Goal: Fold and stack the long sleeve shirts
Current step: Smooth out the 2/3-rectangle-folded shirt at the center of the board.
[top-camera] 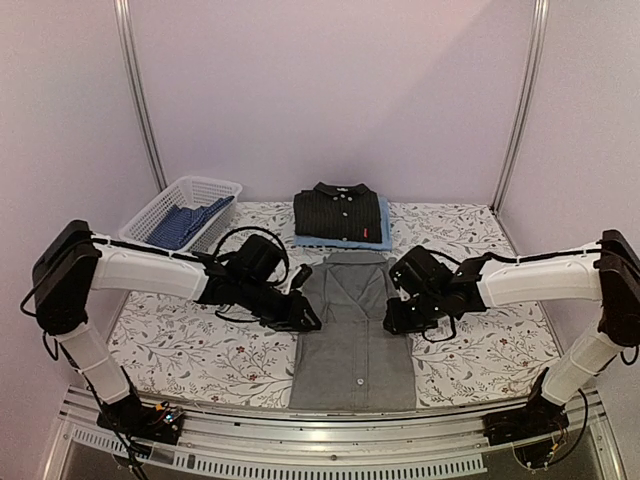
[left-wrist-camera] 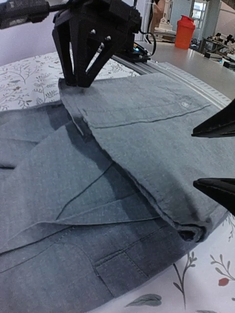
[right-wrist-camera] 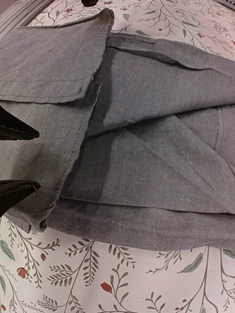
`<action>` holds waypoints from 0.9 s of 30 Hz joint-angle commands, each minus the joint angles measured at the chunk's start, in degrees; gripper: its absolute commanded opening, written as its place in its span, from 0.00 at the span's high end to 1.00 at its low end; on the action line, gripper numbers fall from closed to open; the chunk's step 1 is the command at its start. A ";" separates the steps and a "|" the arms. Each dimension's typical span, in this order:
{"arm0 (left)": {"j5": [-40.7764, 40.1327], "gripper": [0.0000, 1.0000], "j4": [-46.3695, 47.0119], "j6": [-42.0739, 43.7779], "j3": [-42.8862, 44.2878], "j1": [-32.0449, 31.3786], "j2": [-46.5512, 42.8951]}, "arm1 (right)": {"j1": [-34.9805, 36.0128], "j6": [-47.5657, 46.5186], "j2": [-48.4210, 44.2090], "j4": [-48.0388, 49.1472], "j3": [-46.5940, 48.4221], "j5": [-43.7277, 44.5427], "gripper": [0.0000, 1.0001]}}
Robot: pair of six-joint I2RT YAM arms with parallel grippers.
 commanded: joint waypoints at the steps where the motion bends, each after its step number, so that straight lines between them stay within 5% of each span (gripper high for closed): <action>1: -0.73 0.72 3.96 0.31 0.53 -0.54 6.93 | -1.80 1.46 3.66 3.36 -0.97 -0.94 0.73; 6: -3.61 0.72 3.01 -1.44 0.72 -0.08 11.25 | -2.03 3.29 6.10 3.32 -2.09 -2.34 0.71; 13: -5.69 0.69 -1.36 0.34 0.78 -0.28 6.22 | -1.40 2.28 -2.07 -2.25 -3.00 -1.43 0.59; 21: -5.88 0.62 -8.84 0.74 -5.94 -2.09 -6.62 | 8.02 6.58 -9.20 -7.45 -8.11 -3.85 0.54; 27: -3.65 0.62 -12.05 -3.04 -12.41 -8.05 -14.34 | 16.66 15.47 -14.14 -9.84 -12.29 -7.31 0.59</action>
